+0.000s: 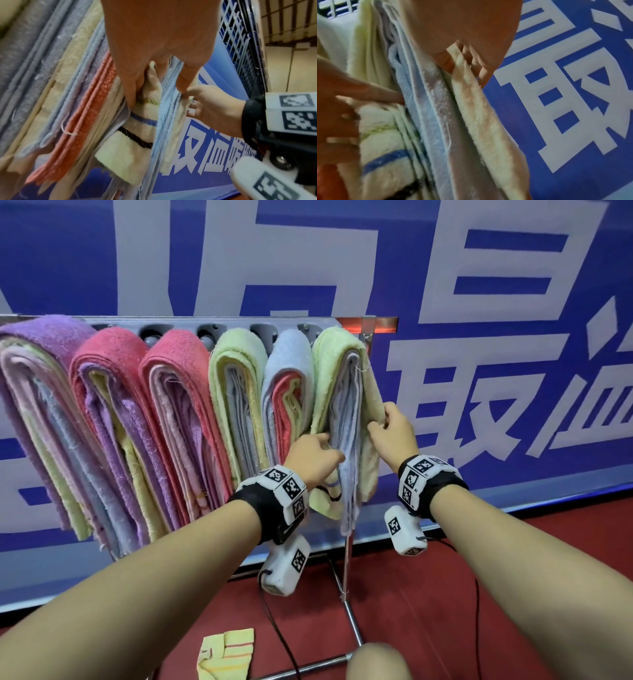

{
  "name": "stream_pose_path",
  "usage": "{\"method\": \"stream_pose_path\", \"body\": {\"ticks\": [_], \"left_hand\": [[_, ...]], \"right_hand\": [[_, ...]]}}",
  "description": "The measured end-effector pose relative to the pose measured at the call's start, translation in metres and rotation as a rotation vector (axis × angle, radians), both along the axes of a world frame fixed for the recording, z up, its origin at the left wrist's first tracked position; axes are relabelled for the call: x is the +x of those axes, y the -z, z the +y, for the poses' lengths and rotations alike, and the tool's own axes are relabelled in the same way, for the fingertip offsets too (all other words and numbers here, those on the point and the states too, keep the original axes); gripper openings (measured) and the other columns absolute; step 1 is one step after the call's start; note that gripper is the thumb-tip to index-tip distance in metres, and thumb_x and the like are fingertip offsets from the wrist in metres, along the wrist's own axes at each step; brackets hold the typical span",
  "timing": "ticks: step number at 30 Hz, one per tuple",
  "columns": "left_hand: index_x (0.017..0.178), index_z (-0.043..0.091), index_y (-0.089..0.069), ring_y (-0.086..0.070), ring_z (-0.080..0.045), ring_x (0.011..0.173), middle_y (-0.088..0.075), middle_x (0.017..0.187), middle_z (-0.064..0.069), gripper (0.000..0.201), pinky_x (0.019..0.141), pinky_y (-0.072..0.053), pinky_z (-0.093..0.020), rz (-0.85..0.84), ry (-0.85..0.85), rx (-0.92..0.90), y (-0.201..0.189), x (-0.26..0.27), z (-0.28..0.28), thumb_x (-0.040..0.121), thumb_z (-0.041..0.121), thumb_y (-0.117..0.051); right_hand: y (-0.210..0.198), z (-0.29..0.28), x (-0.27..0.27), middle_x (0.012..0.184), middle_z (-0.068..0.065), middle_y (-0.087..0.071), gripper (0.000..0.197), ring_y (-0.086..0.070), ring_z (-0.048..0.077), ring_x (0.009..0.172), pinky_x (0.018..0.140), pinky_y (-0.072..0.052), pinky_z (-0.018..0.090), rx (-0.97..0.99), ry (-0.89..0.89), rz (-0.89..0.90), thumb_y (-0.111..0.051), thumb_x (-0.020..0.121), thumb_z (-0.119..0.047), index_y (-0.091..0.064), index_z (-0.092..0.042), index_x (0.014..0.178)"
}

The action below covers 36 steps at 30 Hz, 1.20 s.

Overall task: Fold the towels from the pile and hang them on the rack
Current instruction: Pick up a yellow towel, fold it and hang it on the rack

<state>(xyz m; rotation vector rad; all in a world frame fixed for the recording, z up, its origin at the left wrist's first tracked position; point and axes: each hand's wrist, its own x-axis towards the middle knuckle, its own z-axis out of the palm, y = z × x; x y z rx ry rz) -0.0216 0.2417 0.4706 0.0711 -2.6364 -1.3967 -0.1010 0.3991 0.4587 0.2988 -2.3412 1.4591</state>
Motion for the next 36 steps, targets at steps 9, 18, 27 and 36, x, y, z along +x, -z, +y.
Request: {"method": "stream_pose_path", "body": {"ticks": [9,18,27,36], "left_hand": [[0.154,0.005,-0.022,-0.065,-0.024,0.077,-0.065,0.106,-0.018,0.077,0.048,-0.050,-0.022,-0.278,0.210,0.047,0.027,0.000,0.017,0.092,0.014,-0.067],[0.107,-0.001,-0.066,-0.057,-0.014,0.046,-0.071,0.089,-0.025,0.021,0.034,-0.037,-0.014,-0.269,0.241,-0.253,0.030,0.008,0.004,0.090,0.008,-0.059],[0.076,0.013,-0.059,-0.056,-0.029,0.066,-0.057,0.074,-0.004,0.018,0.060,-0.045,-0.034,-0.012,0.153,-1.013,0.022,0.017,-0.026,0.088,0.025,-0.054],[0.097,0.023,-0.074,-0.070,-0.016,0.086,-0.077,0.092,-0.001,0.015,0.081,-0.054,-0.026,-0.152,0.374,-0.396,0.073,0.047,-0.067,0.096,0.030,-0.062]], "right_hand": [[0.023,0.014,0.003,0.084,0.004,-0.061,0.027,-0.063,0.036,0.096,0.076,-0.043,0.030,0.353,0.003,-0.215,-0.046,0.084,0.007,-0.054,-0.019,0.085],[0.019,-0.038,0.035,0.172,0.003,-0.005,0.132,-0.017,0.020,0.155,0.125,-0.020,0.042,-0.022,-0.168,-0.221,-0.082,0.077,-0.059,0.011,-0.018,0.162],[0.026,-0.057,0.016,0.144,0.017,-0.053,0.088,-0.056,0.037,0.128,0.103,-0.050,0.046,0.115,0.109,-0.066,-0.082,0.079,-0.023,-0.031,-0.005,0.148],[0.115,-0.064,0.040,0.139,0.020,-0.059,0.099,-0.058,0.035,0.128,0.103,-0.051,0.042,0.420,0.014,-0.550,-0.082,0.079,-0.040,-0.028,0.001,0.151]]}}
